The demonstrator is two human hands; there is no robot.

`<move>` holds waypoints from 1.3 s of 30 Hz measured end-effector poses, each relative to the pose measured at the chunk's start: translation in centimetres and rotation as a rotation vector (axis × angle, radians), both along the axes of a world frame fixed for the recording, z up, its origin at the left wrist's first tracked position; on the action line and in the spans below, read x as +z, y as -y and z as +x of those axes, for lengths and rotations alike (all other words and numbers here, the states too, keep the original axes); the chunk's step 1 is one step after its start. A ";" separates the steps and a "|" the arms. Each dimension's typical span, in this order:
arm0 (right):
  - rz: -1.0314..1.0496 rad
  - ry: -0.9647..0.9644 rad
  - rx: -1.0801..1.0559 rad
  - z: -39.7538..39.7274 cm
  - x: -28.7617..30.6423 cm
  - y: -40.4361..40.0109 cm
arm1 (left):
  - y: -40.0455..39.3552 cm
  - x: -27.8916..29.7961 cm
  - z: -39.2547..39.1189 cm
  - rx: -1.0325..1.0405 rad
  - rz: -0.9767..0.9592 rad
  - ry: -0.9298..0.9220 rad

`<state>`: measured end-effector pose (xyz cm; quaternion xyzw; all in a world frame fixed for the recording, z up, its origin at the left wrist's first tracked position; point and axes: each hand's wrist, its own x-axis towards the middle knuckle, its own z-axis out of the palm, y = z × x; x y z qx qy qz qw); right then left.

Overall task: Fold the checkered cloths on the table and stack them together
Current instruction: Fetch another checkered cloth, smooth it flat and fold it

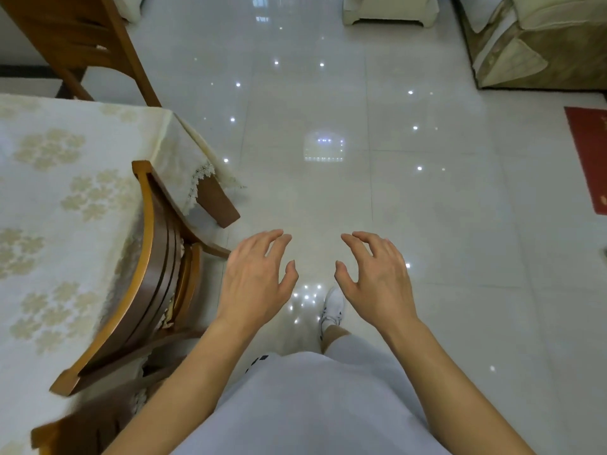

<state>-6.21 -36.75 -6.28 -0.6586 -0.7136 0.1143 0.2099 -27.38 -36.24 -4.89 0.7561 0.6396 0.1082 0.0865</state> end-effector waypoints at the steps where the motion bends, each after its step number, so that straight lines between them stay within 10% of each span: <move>1: -0.002 -0.003 0.009 0.7 0.1 -2.0 | -1.6 0.2 0.7 0.010 -0.003 -0.005; 21: -0.019 0.036 0.281 1.3 0.2 -29.3 | -24.4 0.0 1.8 0.219 0.005 0.050; 39: 0.052 0.073 0.522 -19.9 2.5 -56.7 | -47.1 0.4 -16.7 0.508 0.104 0.121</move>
